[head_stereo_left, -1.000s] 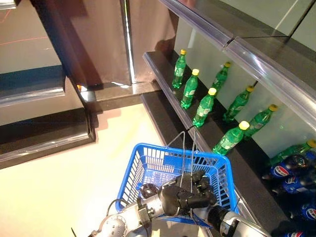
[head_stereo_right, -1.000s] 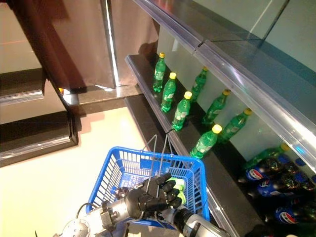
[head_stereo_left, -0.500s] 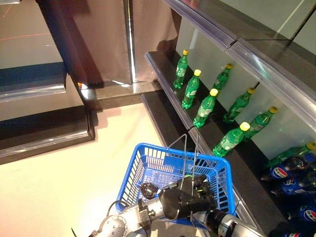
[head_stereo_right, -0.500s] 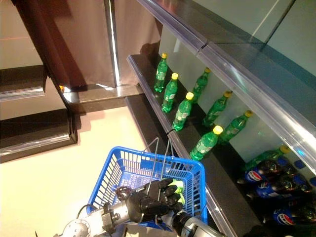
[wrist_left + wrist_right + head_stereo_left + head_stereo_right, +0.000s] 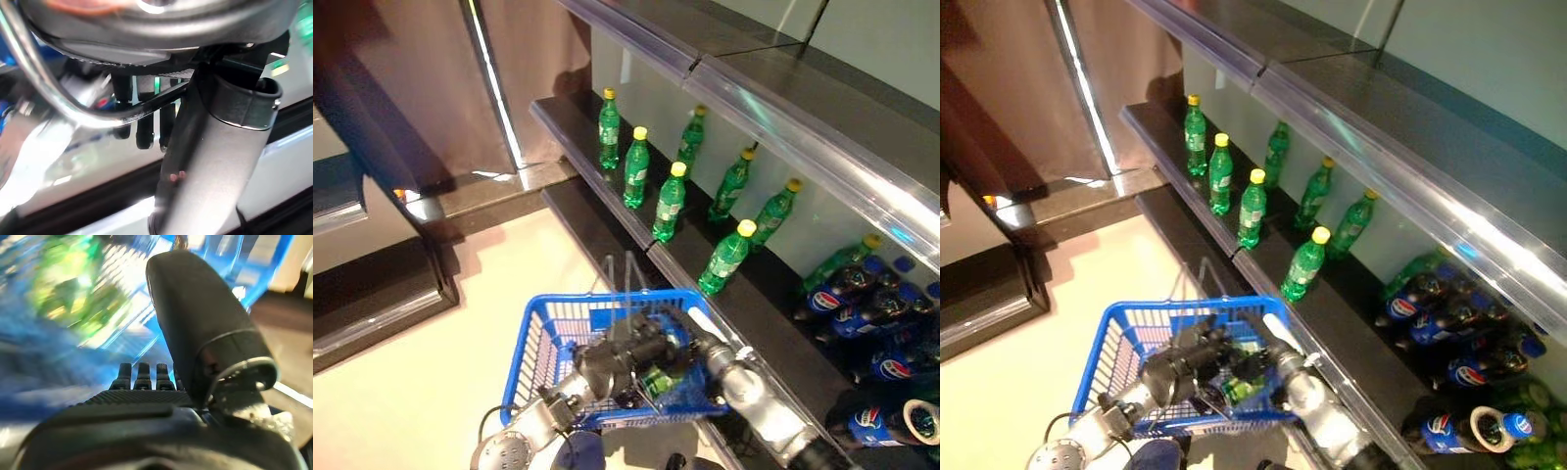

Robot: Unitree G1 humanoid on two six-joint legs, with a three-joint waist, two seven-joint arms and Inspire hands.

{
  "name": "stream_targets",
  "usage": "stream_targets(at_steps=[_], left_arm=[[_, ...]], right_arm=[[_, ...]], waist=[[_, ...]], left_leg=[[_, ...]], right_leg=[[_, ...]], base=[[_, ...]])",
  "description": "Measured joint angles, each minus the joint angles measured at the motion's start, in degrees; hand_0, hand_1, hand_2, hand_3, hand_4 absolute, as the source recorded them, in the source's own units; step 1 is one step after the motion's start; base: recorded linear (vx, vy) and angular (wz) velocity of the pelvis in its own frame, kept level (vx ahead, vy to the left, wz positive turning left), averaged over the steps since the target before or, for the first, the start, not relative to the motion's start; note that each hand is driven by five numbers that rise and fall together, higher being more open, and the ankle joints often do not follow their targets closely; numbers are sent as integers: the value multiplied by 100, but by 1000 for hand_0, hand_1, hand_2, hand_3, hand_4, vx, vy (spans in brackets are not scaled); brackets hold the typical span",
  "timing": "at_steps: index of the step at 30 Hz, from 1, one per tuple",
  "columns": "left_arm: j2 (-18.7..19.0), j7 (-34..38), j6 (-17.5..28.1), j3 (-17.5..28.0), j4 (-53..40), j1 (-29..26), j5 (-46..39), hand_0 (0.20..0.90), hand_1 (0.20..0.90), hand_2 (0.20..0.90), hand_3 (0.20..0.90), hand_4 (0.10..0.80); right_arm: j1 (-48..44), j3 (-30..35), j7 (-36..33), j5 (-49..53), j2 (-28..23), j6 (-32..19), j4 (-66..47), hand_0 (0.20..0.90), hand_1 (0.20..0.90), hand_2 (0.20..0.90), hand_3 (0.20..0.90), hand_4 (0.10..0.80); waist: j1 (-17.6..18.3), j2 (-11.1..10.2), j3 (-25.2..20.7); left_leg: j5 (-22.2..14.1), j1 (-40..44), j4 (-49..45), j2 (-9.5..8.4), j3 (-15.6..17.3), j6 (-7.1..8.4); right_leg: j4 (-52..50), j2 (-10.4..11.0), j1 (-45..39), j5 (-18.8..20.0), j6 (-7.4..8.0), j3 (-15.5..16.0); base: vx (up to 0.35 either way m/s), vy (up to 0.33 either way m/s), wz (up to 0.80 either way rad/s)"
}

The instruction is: Pick up the drink and place into the basket.

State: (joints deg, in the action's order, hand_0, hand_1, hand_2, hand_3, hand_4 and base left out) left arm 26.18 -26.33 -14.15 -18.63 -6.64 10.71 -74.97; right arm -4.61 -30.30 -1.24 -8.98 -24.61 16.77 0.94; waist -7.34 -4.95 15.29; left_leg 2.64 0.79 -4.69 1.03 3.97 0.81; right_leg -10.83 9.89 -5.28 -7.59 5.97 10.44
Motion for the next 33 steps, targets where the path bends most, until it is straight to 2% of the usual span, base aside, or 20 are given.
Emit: stream_targets(at_steps=[5,10,17,20,26,33], left_arm=[[-144,47,231,209,1,116,2,300,300,300,200,100],[-256,65,539,336,5,152,42,300,300,300,200,100],[-495,65,958,636,115,361,30,300,300,300,200,100],[-558,73,993,627,261,362,25,300,300,300,200,100],[-571,211,1128,600,402,362,25,300,300,300,200,100],[-620,242,1223,585,402,369,22,300,300,300,200,100]], right_arm=[[99,96,239,-93,-1,-109,-336,900,900,900,900,800],[295,645,262,-117,-12,-238,-746,900,900,900,900,800],[438,1168,188,-136,-302,-503,-1070,900,900,900,900,800],[438,1186,-49,-83,-317,-659,-1101,900,900,900,900,800],[439,1225,-1010,68,-214,-1217,-1106,900,900,900,900,800],[451,1366,-1736,300,41,-2304,-1510,900,900,900,900,800]], waist=[[119,27,0],[143,141,2],[340,196,-13],[429,206,-18],[447,260,-47],[543,324,-62]], left_leg=[[4,111,124,7,26,-3],[7,242,259,7,59,2],[10,327,385,28,184,9],[15,305,402,45,198,17],[24,319,475,70,252,31],[25,321,538,73,353,30]], right_leg=[[132,-24,-111,28,0,0],[254,-34,-212,37,6,-10],[316,-61,-198,47,9,-153],[327,-79,-165,52,0,-162],[407,-105,-149,71,-14,-192],[448,-114,-79,100,-6,-300]], base=[[-44,25,-3],[-42,19,-3],[-39,-6,-10],[-33,-21,-4],[-14,3,-3],[-12,8,-8]])
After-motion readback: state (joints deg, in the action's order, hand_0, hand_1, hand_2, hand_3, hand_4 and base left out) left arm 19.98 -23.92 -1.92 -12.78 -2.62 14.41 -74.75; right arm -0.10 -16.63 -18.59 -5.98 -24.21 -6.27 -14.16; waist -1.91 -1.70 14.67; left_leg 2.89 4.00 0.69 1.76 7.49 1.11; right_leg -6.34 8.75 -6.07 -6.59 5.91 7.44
